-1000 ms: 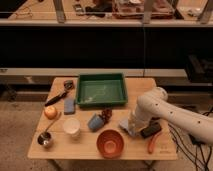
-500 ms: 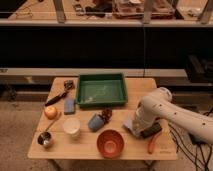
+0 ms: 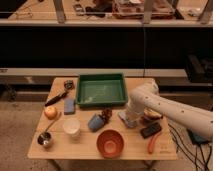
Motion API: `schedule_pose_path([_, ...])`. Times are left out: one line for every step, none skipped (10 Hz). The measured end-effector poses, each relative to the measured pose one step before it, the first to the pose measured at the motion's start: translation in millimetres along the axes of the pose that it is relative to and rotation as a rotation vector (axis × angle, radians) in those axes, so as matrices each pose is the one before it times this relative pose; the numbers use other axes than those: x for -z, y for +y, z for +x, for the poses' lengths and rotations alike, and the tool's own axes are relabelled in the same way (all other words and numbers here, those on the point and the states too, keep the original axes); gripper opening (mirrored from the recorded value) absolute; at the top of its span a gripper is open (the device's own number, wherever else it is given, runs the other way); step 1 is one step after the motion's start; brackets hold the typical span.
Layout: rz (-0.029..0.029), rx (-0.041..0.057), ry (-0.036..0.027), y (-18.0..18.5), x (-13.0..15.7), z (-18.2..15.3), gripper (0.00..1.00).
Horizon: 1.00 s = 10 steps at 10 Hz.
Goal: Wipe table surface with towel
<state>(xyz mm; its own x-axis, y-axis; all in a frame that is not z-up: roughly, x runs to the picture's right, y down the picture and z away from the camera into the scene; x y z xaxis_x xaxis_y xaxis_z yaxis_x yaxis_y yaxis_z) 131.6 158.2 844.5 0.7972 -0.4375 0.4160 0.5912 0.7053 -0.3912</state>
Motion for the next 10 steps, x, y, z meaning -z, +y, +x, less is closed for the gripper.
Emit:
schedule_pose_path([0.00445, -0.00572, -0.00068, -10.76, -7.44, -4.77, 0.14])
schedule_pose_path([0.00449, 0.00702, -0.00714, -6.36, -1.64, -7.07, 0.14])
schedule_pose_path([0.01086, 0.02802, -0.02865, -7.77, 5.32, -16.40, 0.14])
schedule_pose_path([0.00527, 0.02277, -0.01521, 0.75, 5.39, -8.25, 0.14])
schedule_pose_path([-0.00057, 0.02562, -0.00856, 5.29, 4.87, -8.22, 0.14])
schedule_pose_path([0.00341, 0.03882, -0.01640, 11.57, 7.29, -14.54, 0.14])
schedule_pose_path([0.00076, 0.02523, -0.00931, 6.47, 3.82, -8.58, 0.14])
schedule_pose_path([-0.00222, 0.01729, -0.01167, 7.59, 2.83, -6.94, 0.14])
schedule_pose_path([-0.00824, 0.01139, -0.01405, 12.28, 3.17, -3.83, 0.14])
schedule_pose_path([-0.01413, 0.00761, -0.01514, 17.21, 3.98, -0.35, 0.14])
